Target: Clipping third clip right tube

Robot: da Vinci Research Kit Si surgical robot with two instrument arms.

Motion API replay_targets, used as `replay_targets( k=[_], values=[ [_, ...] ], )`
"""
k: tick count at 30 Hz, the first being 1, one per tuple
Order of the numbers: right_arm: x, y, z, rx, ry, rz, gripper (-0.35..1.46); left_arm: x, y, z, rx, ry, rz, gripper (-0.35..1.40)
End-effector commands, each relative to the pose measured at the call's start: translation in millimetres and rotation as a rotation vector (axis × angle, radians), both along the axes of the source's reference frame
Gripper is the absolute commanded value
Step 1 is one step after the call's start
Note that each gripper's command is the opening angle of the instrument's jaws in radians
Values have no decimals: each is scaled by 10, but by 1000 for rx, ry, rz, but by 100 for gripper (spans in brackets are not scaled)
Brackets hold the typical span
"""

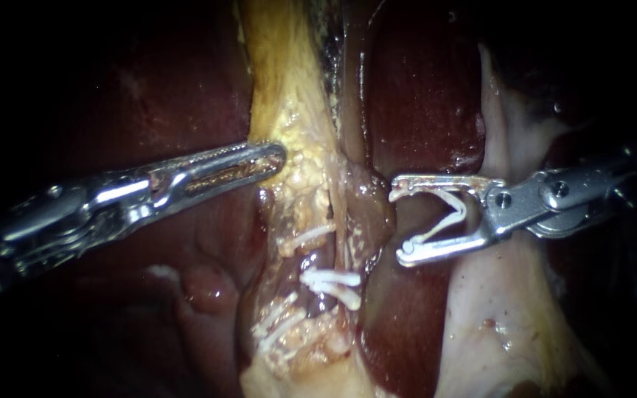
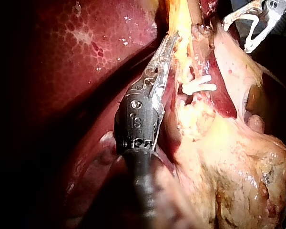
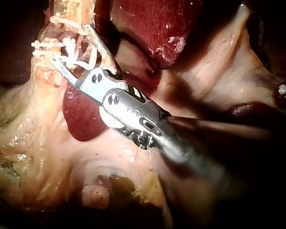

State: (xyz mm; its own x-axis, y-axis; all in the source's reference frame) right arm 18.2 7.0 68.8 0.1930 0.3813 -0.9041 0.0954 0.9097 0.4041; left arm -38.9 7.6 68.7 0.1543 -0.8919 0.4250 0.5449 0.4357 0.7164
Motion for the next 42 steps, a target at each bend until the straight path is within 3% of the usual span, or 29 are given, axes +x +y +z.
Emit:
replay_targets(
  k=[1, 5, 9, 14, 22, 27, 29, 32, 37, 42],
  values=[
    [1, -1, 1, 0, 2, 2, 60, 1, 0, -1, 0, 0, 0, -35],
    [10, -13, 13, 86, -3, 6, 60, 13, 7, -8, 5, -5, 6, -35],
    [26, -31, 39, 279, -30, 23, 60, 39, 19, -27, 7, 12, -7, -35],
    [47, -45, 76, 480, -75, 42, 60, 65, 29, -56, -2, 3, -40, -35],
    [78, -39, 121, 582, -137, 74, 59, 67, 21, -83, 0, -6, -61, -35],
    [95, -42, 134, 606, -161, 55, 59, 66, 20, -88, 0, -7, -64, -35],
    [102, -43, 136, 629, -145, 42, 59, 67, 20, -88, 0, -7, -64, -35],
    [106, -46, 131, 689, -78, 9, 58, 67, 20, -88, 0, -7, -63, -35],
    [104, -54, 110, 758, -16, -62, 53, 69, 22, -87, 1, -8, -62, -35],
    [108, -53, 94, 815, 54, -108, 51, 72, 24, -83, 1, -9, -60, -35]
  ],
)
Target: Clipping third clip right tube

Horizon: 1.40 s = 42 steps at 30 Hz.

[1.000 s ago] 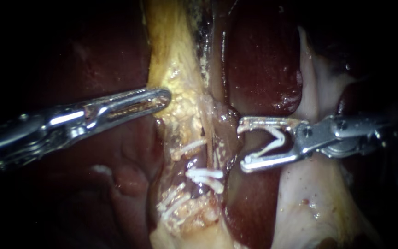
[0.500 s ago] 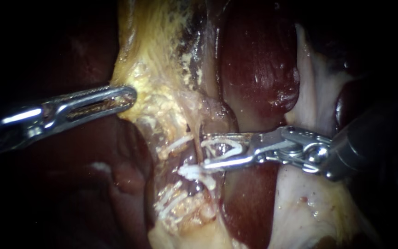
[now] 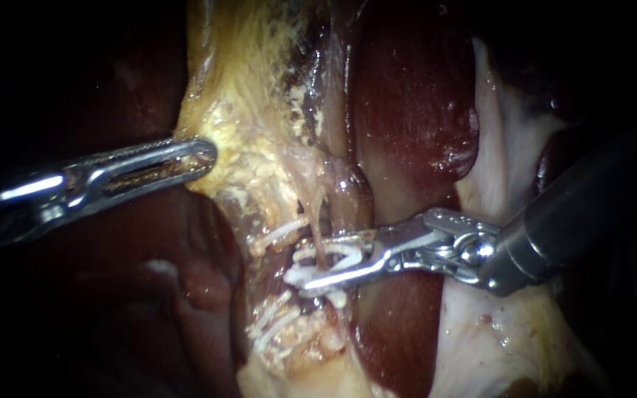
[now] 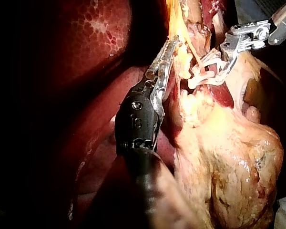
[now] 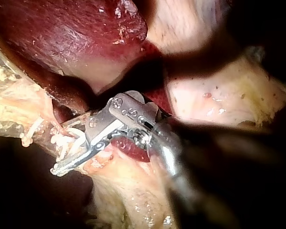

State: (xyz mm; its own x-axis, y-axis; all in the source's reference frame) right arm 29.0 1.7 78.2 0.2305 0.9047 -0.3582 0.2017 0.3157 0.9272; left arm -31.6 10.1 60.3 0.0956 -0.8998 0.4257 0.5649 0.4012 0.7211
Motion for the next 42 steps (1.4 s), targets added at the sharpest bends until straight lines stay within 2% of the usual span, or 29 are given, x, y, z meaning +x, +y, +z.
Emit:
replay_targets(
  k=[1, 10, 14, 19, 22, 23, 24, 25, 28, 29, 42],
  values=[
    [0, 1, -2, 6, 9, 2, 51, 0, 0, 2, 1, -1, 2, -35],
    [12, 26, -18, 59, 74, 69, 51, 1, 1, 3, 1, -2, 2, -35],
    [22, 37, -23, 70, 75, 105, 51, 1, 1, 3, 1, -2, 2, -35],
    [30, 44, -27, 77, 68, 133, 49, 0, 1, 3, 1, -1, 2, -35],
    [31, 47, -26, 78, 63, 140, 28, 0, 1, 3, 1, -1, 1, -35],
    [30, 47, -26, 85, 61, 147, 9, 0, 1, 3, 1, -1, 1, -35],
    [28, 48, -24, 102, 35, 144, -19, 0, 1, 3, 1, -1, 1, -35],
    [26, 48, -24, 107, 13, 135, -35, 0, 1, 3, 1, -1, 1, -35],
    [20, 48, -20, 108, -86, 132, -35, 0, 1, 3, 1, -1, 1, -35],
    [18, 48, -19, 109, -105, 132, -35, -1, 1, 3, 1, -1, 1, -35],
    [17, 46, -14, 108, -106, 127, -35, -2, 2, 3, 1, -1, 1, -35]
  ],
)
